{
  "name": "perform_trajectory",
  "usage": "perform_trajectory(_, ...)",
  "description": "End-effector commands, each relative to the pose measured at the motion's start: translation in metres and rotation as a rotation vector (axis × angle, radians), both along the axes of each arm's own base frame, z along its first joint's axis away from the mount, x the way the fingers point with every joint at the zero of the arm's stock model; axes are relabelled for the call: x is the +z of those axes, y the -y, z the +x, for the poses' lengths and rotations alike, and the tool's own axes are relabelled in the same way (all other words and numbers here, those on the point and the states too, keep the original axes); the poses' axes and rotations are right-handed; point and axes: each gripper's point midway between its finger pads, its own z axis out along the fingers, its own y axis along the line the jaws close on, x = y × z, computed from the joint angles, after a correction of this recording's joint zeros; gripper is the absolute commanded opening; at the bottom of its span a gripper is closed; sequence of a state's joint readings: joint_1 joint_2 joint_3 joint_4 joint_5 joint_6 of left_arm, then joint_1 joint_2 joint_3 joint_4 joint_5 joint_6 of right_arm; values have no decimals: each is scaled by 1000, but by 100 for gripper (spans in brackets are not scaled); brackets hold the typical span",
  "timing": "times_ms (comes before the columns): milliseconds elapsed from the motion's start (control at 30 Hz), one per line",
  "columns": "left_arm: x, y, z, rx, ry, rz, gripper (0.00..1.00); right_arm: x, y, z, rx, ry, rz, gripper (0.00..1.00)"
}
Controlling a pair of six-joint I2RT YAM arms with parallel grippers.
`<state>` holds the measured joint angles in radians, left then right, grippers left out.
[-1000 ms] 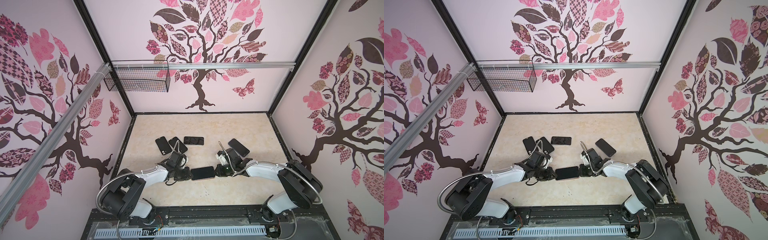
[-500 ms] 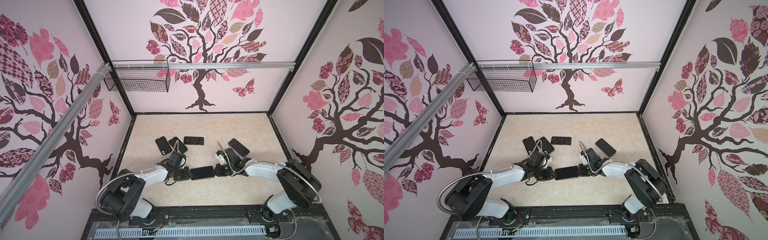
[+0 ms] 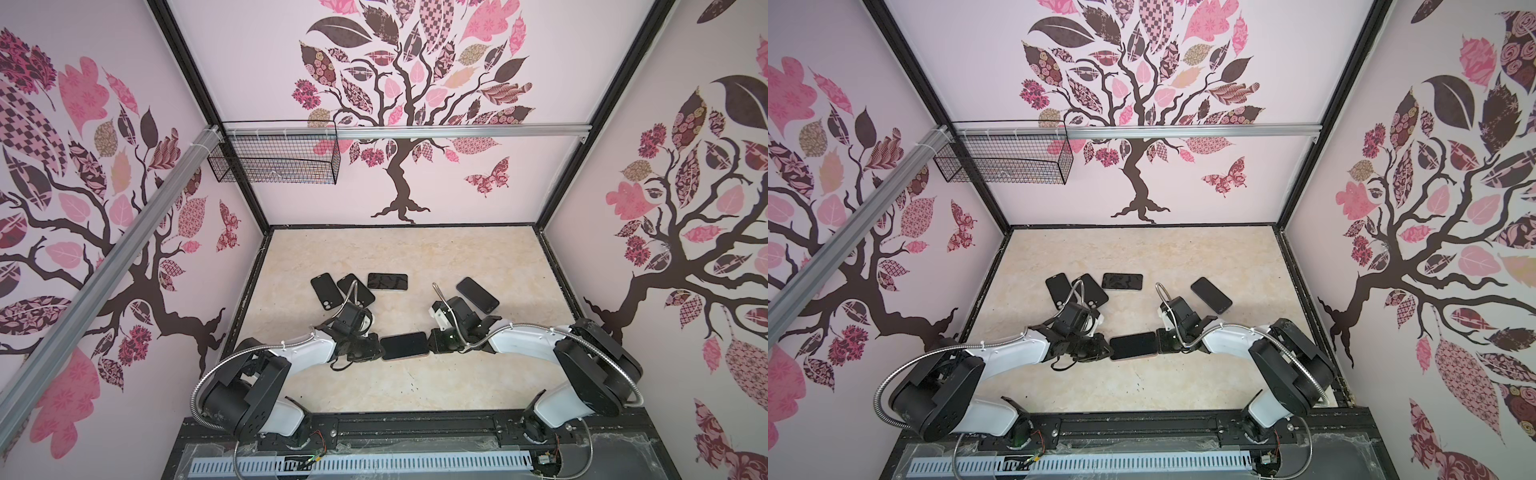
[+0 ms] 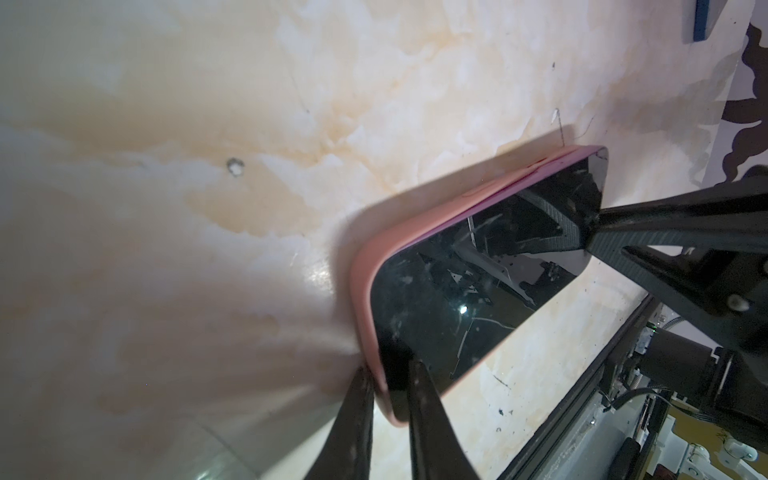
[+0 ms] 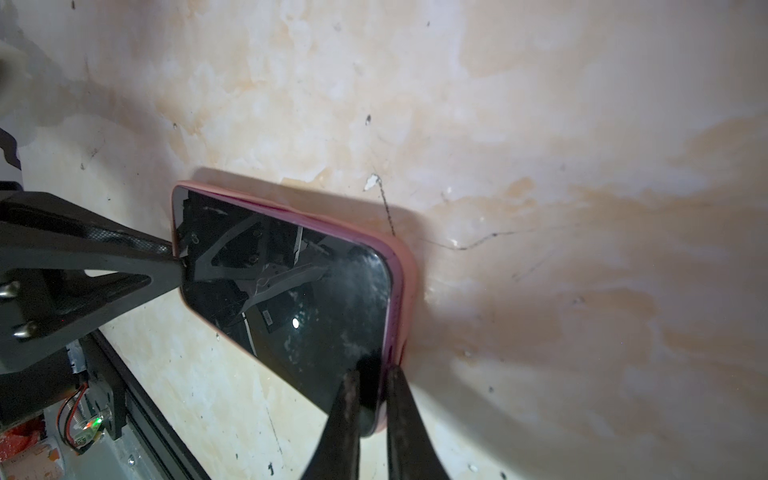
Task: Put the phone into the phone case
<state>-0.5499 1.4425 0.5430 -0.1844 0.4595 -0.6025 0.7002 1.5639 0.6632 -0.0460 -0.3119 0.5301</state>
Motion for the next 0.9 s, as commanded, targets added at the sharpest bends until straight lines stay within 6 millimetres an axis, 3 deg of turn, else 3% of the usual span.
perform_trajectory(0, -5, 9, -1, -38, 22, -9, 18, -90, 39, -57, 83, -148, -298, 13)
perform_trajectory(667, -8, 5, -2, -27, 25, 7, 17, -103, 51, -65, 82, -154, -391, 13)
perform_trajectory(867, -8, 3, -1, -21, 30, 16, 17, -95, 52, -59, 70, -120, -403, 13)
